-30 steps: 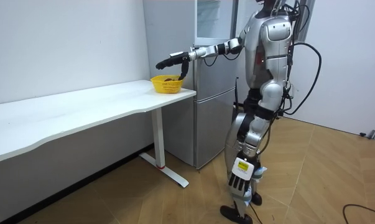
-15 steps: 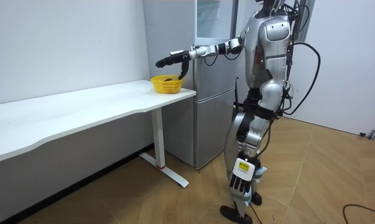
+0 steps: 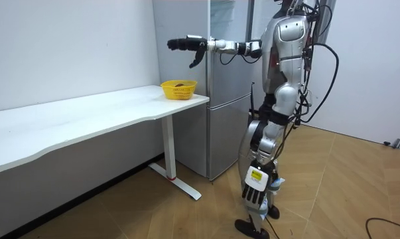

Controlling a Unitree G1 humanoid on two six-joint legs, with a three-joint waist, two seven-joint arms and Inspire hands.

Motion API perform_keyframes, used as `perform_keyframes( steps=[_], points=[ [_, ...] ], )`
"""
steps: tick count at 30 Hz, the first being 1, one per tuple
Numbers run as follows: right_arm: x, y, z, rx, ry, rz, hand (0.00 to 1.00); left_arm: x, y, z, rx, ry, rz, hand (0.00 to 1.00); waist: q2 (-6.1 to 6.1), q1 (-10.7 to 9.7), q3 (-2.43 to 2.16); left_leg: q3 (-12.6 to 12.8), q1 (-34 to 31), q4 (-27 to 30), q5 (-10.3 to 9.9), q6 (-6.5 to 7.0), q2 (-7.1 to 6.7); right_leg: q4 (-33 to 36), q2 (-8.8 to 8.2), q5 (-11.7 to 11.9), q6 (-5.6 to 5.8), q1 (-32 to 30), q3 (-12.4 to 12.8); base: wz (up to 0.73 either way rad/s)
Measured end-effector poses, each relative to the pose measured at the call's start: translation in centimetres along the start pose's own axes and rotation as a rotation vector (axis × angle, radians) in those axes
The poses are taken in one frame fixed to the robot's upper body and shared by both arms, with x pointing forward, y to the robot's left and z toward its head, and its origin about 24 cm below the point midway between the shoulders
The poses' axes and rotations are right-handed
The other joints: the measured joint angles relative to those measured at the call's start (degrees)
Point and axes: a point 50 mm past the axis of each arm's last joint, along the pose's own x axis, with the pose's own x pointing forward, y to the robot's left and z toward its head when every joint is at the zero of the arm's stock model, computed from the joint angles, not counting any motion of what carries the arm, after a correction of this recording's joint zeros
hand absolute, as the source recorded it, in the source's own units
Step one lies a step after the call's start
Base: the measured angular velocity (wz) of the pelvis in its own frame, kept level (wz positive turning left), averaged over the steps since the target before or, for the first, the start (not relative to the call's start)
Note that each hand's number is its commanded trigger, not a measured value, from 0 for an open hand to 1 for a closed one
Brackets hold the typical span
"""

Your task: Retrieve from the upper fridge

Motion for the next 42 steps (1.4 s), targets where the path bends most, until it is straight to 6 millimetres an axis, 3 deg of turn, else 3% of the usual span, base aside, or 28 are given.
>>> perform_keyframes(
  steps=[2, 4, 6, 10, 15, 19, 20, 22, 32, 37, 42],
  points=[
    [0.0, -0.2, 0.7, 0.007, -0.031, -0.021, 0.00, 0.0, -0.1, -0.1, -0.001, 0.001, -0.002, 0.00, 0.72, -0.6, -0.12, 0.8, 0.9, -0.1, -0.2, 0.00, 0.22, 0.0, -0.02, 0.0, 0.00, 0.4, 1.0, -0.20],
    [-0.2, -0.1, 1.5, 0.021, -0.064, -0.037, 0.00, -0.1, -0.6, -0.7, -0.007, 0.011, -0.008, 0.00, 1.76, -1.3, -0.53, 1.5, 1.6, -0.2, -0.7, 0.03, 0.48, 0.0, 0.06, 0.0, 0.00, 1.0, 1.6, -0.21],
    [-1.1, -0.2, 2.4, 0.032, -0.109, -0.082, 0.00, -0.1, -1.0, -0.9, -0.010, 0.011, -0.011, 0.00, 2.92, -2.9, -0.81, 1.8, 2.7, -0.6, -0.9, 0.17, 0.45, 0.1, -0.04, 0.0, 0.03, 1.9, 1.9, -0.03],
    [-2.4, -1.1, 3.3, 0.038, -0.162, -0.187, 0.00, -0.1, -1.8, -1.2, -0.024, 0.007, -0.012, 0.00, 4.48, -4.3, -0.38, 2.7, 4.6, -1.5, -0.9, 0.23, 0.44, 0.0, -0.06, 0.0, 0.09, 3.1, 2.9, -0.17],
    [-5.1, -2.3, 3.9, 0.064, -0.201, -0.316, 0.00, -0.3, -3.1, -1.7, -0.032, -0.002, -0.033, 0.00, 6.57, -6.7, -1.39, 4.9, 6.9, -3.2, -0.9, 0.25, 0.67, 0.1, 0.01, -0.1, 0.23, 3.7, 4.7, -0.18],
    [-7.1, -3.5, 3.9, 0.059, -0.209, -0.448, 0.00, -0.4, -3.5, -2.5, -0.050, 0.005, -0.030, 0.00, 7.65, -9.5, -1.38, 6.3, 8.1, -4.0, -0.9, 0.24, 0.92, 0.0, 0.33, -0.2, 0.27, 4.1, 6.1, -0.21],
    [-7.8, -4.1, 3.6, 0.054, -0.199, -0.511, 0.00, -0.5, -3.5, -2.7, -0.055, 0.007, -0.027, 0.00, 7.78, -10.9, -1.31, 6.4, 8.2, -4.0, -0.9, 0.23, 0.94, 0.0, 0.46, -0.2, 0.27, 4.1, 6.3, -0.12],
    [-9.1, -4.6, 2.8, 0.047, -0.159, -0.589, 0.00, -0.5, -3.7, -2.8, -0.061, 0.008, -0.031, 0.00, 8.16, -11.2, -1.16, 7.7, 9.0, -4.7, -0.9, 0.23, 1.10, 0.0, 0.69, -0.2, 0.26, 4.1, 7.5, -0.27],
    [-14.8, -5.1, -1.2, 0.073, 0.100, -0.849, 0.00, -0.6, -4.4, -2.9, -0.061, 0.004, -0.027, 0.00, 9.29, -17.2, -1.42, 9.5, 9.9, -6.0, -0.9, 0.18, 1.34, 0.0, 0.99, -0.2, 0.26, 3.5, 9.3, -0.12],
    [-16.9, -3.8, -3.4, 0.124, 0.259, -0.893, 0.00, -0.6, -4.7, -3.0, -0.067, 0.007, -0.017, 0.00, 9.65, -17.5, -1.56, 11.1, 10.0, -6.3, -0.9, 0.17, 1.43, 0.4, 1.10, -0.2, 0.26, 2.5, 10.8, -0.16],
    [-17.9, -2.9, -5.5, 0.178, 0.368, -0.936, 0.00, -0.6, -4.6, -2.8, -0.072, 0.001, 0.008, 0.00, 9.94, -17.8, -1.32, 12.4, 9.9, -6.3, -0.9, 0.18, 1.54, 0.9, 1.14, -0.2, 0.28, 1.5, 11.6, -0.12]
  ],
)
